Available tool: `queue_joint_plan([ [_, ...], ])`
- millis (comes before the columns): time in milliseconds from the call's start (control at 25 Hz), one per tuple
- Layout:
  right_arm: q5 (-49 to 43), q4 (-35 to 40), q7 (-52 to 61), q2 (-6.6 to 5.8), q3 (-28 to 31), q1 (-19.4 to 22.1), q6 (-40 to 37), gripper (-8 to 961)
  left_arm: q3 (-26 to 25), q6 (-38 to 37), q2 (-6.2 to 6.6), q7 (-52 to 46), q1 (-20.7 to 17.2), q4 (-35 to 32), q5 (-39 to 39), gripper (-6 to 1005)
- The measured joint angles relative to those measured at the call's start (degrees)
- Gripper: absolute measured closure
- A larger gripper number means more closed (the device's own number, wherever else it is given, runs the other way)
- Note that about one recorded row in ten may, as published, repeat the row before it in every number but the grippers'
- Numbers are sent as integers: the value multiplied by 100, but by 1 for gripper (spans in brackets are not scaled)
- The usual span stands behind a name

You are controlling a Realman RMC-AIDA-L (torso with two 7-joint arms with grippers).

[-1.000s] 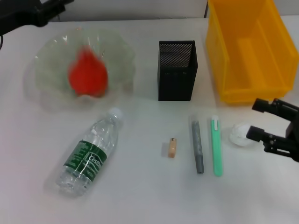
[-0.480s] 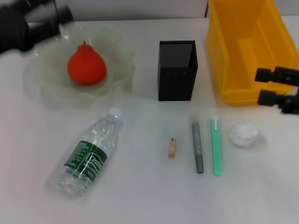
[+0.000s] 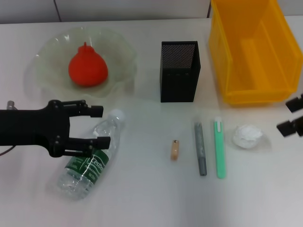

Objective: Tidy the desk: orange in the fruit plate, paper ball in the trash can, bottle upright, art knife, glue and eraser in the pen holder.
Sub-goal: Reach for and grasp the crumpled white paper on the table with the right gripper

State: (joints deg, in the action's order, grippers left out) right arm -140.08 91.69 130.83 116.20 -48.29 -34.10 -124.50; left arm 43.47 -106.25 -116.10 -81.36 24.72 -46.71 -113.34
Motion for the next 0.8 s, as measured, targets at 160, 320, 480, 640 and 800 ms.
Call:
queue_joint_plan([
  [160, -1244, 163, 165, 269, -937, -109, 235, 162, -11, 106, -35, -93, 50, -8, -95, 173],
  [320, -1641, -123, 335, 338, -1626, -50, 914, 161, -9, 129, -47, -98, 78, 6, -107, 178],
  [480, -1643, -775, 479, 340, -2233, -23, 1857, 161, -10, 160, -87, -111, 94, 9, -122, 182],
  [640, -1620, -1419, 555, 342, -2806, -111, 2600, 162, -10, 174, -98, -120, 101, 24, -132, 187],
  [800, -1619, -1913, 669, 341, -3438, -214, 3307, 176, -8, 177, -100, -160, 102, 42, -136, 191],
])
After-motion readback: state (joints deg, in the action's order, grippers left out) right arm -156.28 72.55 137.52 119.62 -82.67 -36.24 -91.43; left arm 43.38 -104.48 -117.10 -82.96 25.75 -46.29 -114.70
